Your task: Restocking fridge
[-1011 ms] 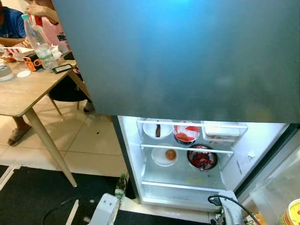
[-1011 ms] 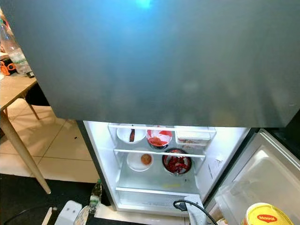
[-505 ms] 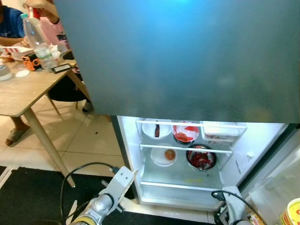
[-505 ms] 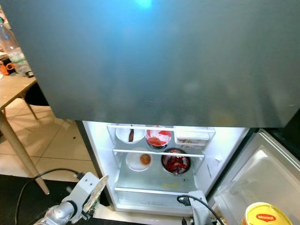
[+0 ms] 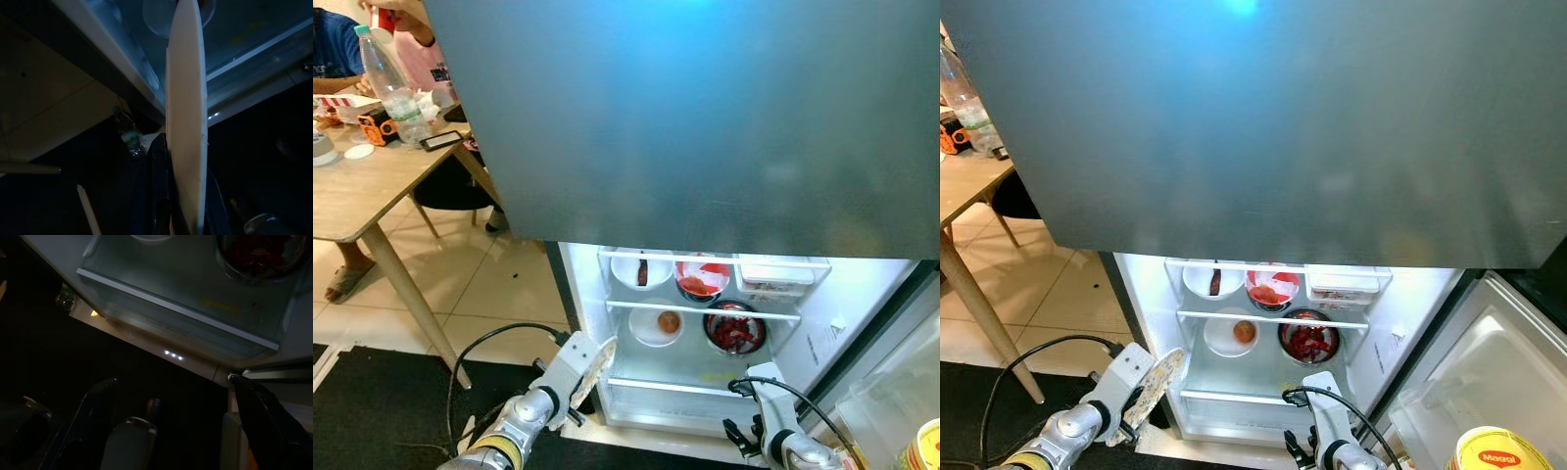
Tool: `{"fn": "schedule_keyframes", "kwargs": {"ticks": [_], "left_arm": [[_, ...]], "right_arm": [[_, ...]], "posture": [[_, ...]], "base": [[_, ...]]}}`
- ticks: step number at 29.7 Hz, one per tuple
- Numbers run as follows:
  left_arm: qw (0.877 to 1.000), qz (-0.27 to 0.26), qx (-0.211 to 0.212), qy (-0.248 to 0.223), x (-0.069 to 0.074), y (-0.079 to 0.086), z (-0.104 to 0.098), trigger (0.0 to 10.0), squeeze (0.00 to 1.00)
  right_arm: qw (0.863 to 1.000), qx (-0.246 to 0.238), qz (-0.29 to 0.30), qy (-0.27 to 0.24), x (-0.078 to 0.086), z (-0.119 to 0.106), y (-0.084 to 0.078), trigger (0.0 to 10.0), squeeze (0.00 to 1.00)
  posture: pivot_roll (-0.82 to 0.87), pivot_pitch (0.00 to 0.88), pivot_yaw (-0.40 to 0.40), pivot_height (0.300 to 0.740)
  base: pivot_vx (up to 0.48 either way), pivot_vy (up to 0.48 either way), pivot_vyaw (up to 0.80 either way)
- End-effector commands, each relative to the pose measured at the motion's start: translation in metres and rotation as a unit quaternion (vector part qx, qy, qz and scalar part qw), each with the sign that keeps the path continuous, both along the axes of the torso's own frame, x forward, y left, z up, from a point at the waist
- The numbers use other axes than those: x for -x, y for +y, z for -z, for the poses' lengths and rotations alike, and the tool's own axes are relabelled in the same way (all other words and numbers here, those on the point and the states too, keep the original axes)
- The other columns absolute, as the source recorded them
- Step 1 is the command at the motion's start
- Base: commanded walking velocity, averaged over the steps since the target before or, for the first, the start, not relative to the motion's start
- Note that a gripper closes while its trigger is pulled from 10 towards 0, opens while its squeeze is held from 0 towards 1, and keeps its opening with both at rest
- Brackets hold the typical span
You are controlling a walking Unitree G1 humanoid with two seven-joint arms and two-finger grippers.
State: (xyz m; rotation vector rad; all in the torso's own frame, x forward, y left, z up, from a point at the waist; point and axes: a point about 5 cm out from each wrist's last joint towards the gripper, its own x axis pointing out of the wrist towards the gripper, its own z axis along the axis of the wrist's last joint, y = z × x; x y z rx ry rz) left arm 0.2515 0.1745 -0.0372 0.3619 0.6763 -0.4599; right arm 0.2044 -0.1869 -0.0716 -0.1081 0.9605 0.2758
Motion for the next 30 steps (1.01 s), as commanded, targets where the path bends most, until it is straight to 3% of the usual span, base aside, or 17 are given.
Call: {"fn": "schedule_keyframes", "kwargs": {"ticks": [1,7,16,21,30], "left_arm": [[1.0,-0.009,0.028,-0.007,-0.004,-0.004,-0.003,10.0,0.0],[0.998,-0.031,0.059,0.003,0.001,-0.006,0.0,10.0,0.0],[0.991,-0.077,0.108,-0.011,-0.004,-0.005,-0.005,10.0,0.0],[0.977,-0.108,0.184,-0.028,-0.013,-0.009,-0.013,10.0,0.0],[0.961,-0.089,0.26,-0.044,-0.023,-0.018,-0.025,10.0,0.0]], "right_arm": [[1.0,-0.008,-0.026,-0.012,-0.007,-0.004,0.007,10.0,0.0],[0.999,-0.042,-0.004,-0.032,-0.016,-0.01,0.007,10.0,0.0],[0.999,-0.036,0.007,-0.036,-0.021,-0.012,0.011,10.0,0.0],[0.998,-0.028,0.033,-0.051,-0.028,-0.016,0.004,10.0,0.0],[0.996,-0.02,0.068,-0.063,-0.032,-0.02,-0.006,10.0,0.0]], "posture": [[-0.03,0.0,0.018,0.74],[-0.03,0.0,0.023,0.74],[-0.03,0.0,0.025,0.731],[-0.03,0.0,0.024,0.706],[-0.03,0.0,0.025,0.671]], "base": [[0.0,0.0,0.0],[0.0,0.0,0.0],[0.0,0.0,0.0],[0.0,0.0,0.0],[0.0,0.0,0.0]]}}
